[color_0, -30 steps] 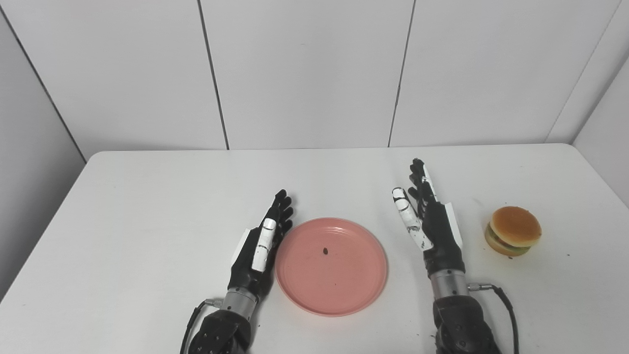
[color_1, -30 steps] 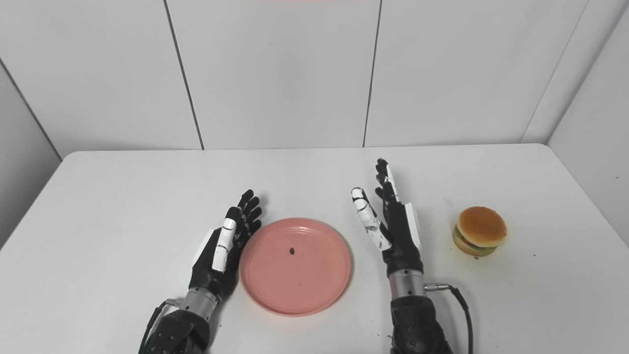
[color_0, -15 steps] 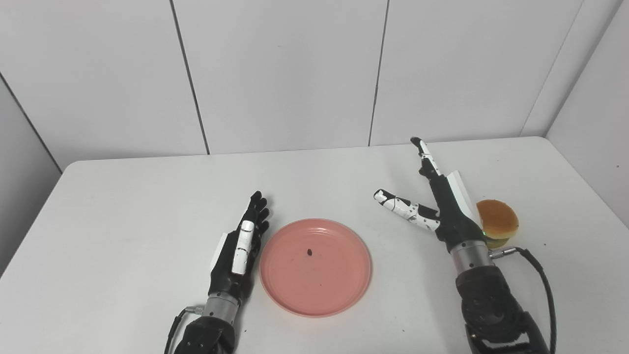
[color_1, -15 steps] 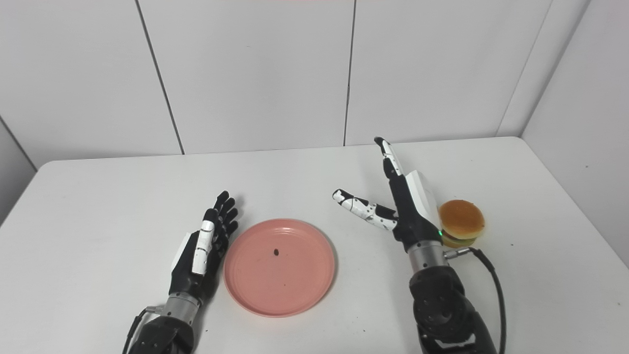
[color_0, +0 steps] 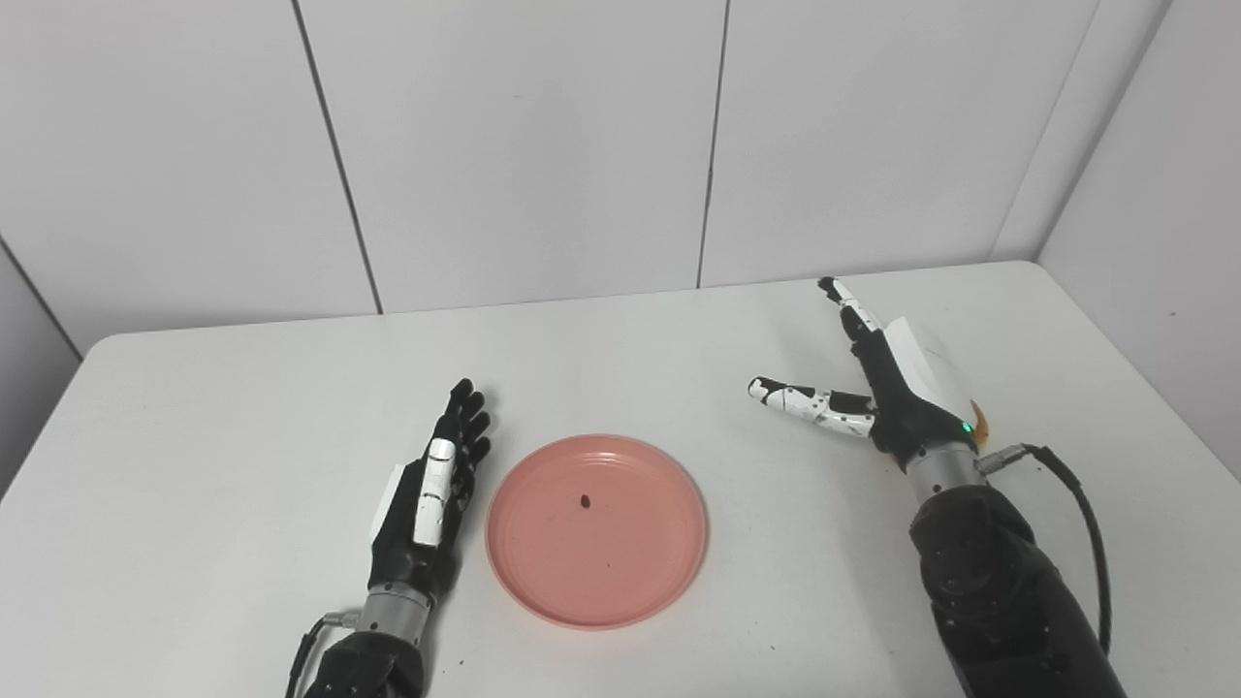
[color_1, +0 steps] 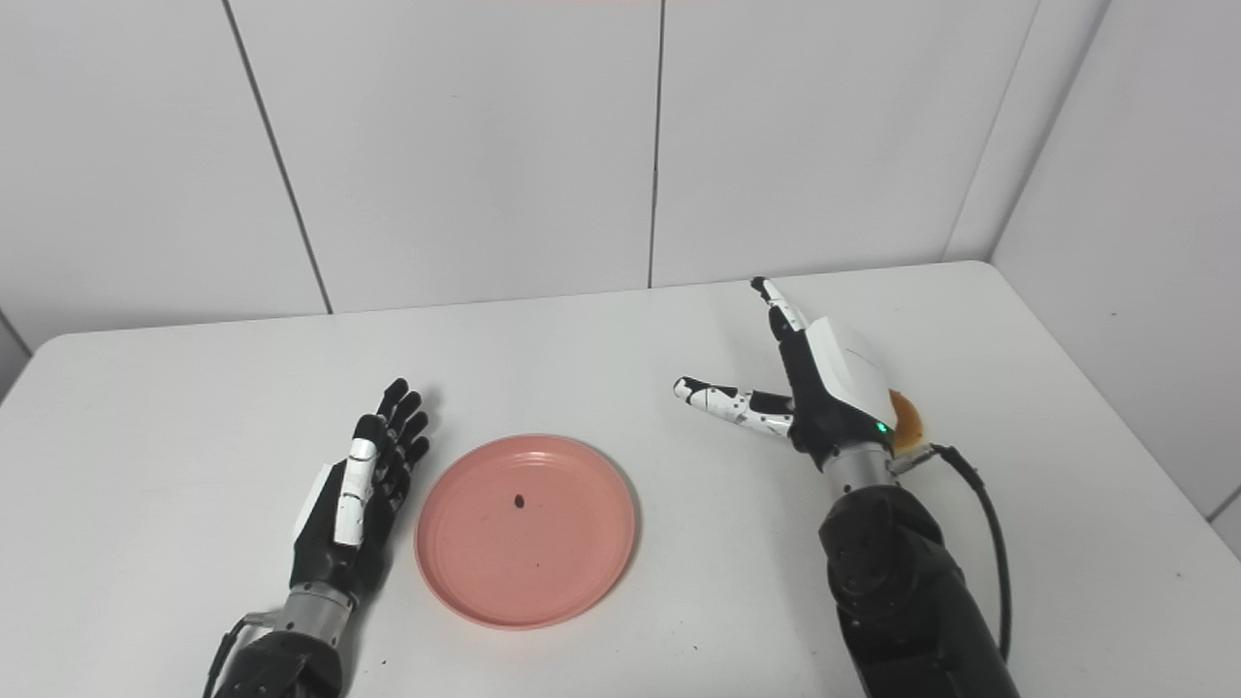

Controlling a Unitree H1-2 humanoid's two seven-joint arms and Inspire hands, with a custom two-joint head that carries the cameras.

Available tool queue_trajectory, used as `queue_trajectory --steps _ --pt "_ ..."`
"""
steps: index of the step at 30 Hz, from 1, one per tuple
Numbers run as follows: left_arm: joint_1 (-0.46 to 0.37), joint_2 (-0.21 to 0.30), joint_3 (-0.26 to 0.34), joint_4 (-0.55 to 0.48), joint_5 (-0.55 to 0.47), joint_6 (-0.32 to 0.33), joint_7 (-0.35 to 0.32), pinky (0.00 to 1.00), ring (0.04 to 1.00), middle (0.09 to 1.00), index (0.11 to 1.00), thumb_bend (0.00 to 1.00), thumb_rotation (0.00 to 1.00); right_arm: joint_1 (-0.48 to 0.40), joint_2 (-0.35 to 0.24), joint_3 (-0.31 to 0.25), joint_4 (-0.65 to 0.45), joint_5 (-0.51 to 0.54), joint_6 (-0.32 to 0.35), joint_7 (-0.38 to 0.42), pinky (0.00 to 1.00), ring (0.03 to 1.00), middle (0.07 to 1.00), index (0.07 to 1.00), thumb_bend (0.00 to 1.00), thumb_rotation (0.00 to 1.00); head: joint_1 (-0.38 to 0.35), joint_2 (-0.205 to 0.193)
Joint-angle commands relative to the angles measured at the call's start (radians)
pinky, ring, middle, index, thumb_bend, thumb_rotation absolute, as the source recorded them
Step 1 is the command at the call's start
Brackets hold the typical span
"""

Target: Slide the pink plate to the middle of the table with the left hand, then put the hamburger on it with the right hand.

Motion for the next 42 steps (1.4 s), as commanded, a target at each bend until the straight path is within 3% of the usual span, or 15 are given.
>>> queue_trajectory --steps 1,8,16,25,34,42 --pt "0.058 0.031 0.015 0.074 -0.018 -0.026 -0.026 1.0 1.0 1.0 1.0 0.65 1.0 -0.035 -0.035 -0.02 -0.026 -0.039 0.019 -0.02 0.77 0.892 0.925 0.929 0.77 0.5 0.0 0.0" --pt "0.058 0.042 0.014 0.072 -0.022 -0.027 -0.036 1.0 1.0 1.0 1.0 0.64 1.0 -0.034 -0.065 -0.054 -0.032 -0.133 0.033 0.018 0.78 0.881 0.908 0.933 0.83 0.46 -0.026 -0.004" --pt "0.053 0.054 0.019 0.088 -0.052 -0.027 -0.065 1.0 1.0 1.0 1.0 0.62 1.0 -0.025 -0.058 -0.146 -0.057 -0.234 0.034 0.123 0.9 0.922 0.919 0.944 0.89 0.44 -0.039 -0.002" --pt "0.051 0.05 0.02 0.086 -0.051 -0.027 -0.067 1.0 1.0 1.0 1.0 0.62 1.0 -0.013 -0.079 -0.214 -0.05 -0.304 0.033 0.23 0.86 0.912 0.914 0.941 0.99 0.48 -0.026 -0.008" --pt "0.056 0.051 0.018 0.074 -0.049 -0.027 -0.066 1.0 1.0 1.0 1.0 0.62 1.0 -0.031 -0.076 -0.247 0.046 -0.299 0.034 0.311 0.85 0.928 0.938 0.941 1.0 0.43 -0.024 -0.002" --pt "0.056 0.054 0.015 0.077 -0.05 -0.035 -0.069 1.0 1.0 1.0 1.0 0.62 1.0 -0.046 -0.04 -0.277 0.05 -0.354 0.034 0.418 0.83 0.934 0.95 0.941 1.0 0.43 -0.023 0.001"
